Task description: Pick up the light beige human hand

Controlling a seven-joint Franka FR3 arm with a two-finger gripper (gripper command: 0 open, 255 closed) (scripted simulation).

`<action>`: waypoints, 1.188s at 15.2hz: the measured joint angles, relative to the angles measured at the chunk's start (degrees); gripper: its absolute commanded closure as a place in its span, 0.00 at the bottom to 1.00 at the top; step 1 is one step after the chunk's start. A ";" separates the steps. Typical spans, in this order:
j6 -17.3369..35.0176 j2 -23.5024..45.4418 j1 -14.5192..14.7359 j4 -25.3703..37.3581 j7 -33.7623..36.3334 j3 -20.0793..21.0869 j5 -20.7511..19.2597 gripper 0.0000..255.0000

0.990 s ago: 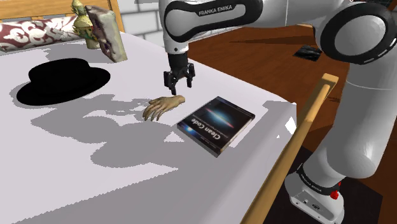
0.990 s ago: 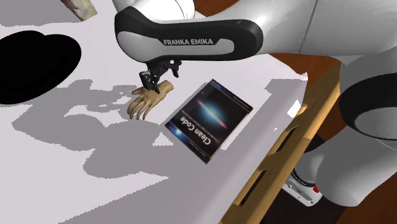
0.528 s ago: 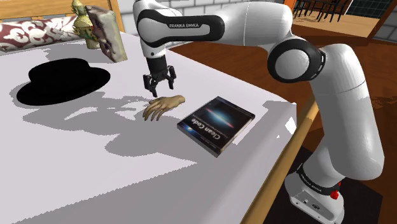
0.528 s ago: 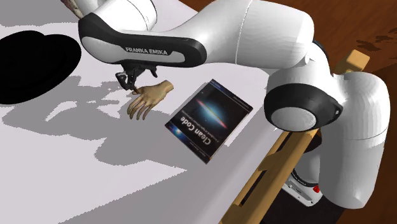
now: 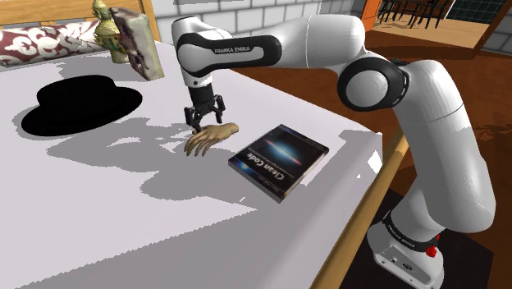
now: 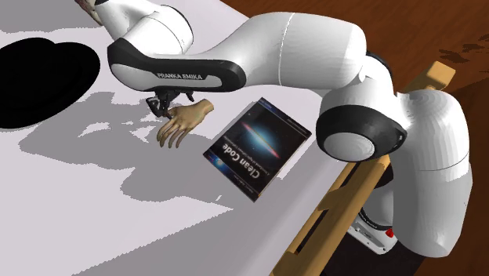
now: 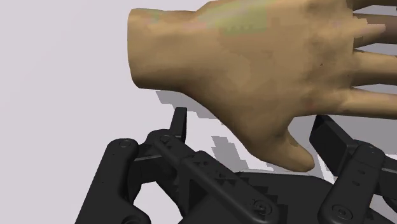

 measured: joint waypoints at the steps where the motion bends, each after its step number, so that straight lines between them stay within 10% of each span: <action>1: 0.22 0.05 0.00 -0.21 0.01 -0.01 -0.01 1.00; 18: -4.38 0.54 0.59 4.93 0.00 0.01 -0.04 1.00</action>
